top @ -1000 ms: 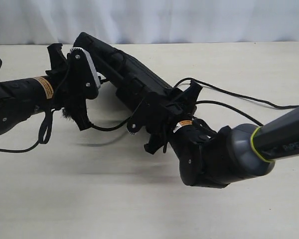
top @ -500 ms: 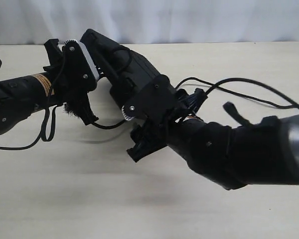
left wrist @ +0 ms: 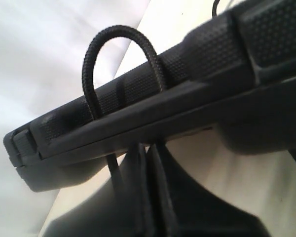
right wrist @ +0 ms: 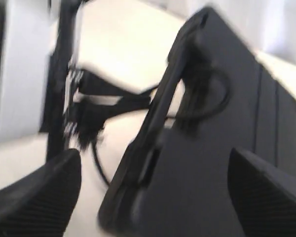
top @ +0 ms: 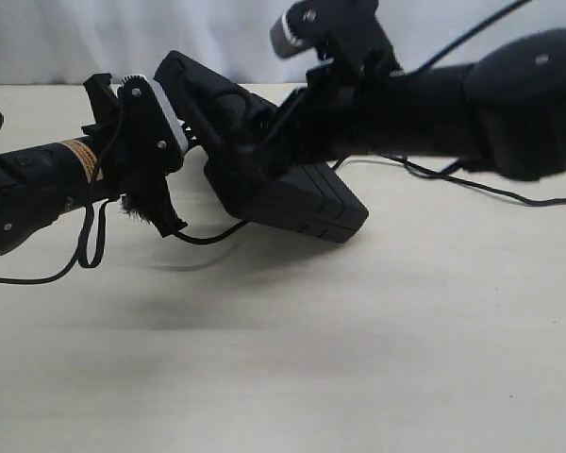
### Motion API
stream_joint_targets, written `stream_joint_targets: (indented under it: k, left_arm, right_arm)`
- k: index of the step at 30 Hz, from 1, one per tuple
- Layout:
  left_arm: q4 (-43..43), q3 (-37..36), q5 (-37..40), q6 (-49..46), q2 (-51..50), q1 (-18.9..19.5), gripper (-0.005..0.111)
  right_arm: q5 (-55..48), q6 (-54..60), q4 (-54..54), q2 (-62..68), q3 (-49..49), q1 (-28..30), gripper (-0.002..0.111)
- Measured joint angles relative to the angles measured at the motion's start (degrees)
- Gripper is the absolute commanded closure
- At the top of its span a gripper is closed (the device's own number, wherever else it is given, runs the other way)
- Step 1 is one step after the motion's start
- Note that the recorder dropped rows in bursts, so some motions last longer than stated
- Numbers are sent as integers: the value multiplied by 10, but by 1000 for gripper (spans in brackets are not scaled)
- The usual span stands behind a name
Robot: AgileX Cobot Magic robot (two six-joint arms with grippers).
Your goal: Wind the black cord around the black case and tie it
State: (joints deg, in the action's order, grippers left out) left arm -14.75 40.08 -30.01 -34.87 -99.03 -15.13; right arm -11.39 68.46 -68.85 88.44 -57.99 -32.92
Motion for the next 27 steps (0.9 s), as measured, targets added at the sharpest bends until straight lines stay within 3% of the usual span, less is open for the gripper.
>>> stream_joint_targets:
  k: [6,13,18,20,25,27]
  left_arm:
    - [-1,0,0,0,0,0,107]
    - [-1,0,0,1,0,0,107]
    - [-1,0,0,1,0,0,107]
    - [-1,0,0,1,0,0,107]
    - [-1,0,0,1,0,0,107]
    - [-2,0,0,1,0,0,107]
  right_arm:
    - [-157,-87,41,108,-173,91,42]
    - [-240,-315,315,256,-356,104,42]
    - [-318,-336,354,325,-438,105,44]
    - [-326,-330,346,336,-449,105,51]
    - [-329,-314,329,338,-454,105,98]
    - [-328,-305,323,338,-454,105,104]
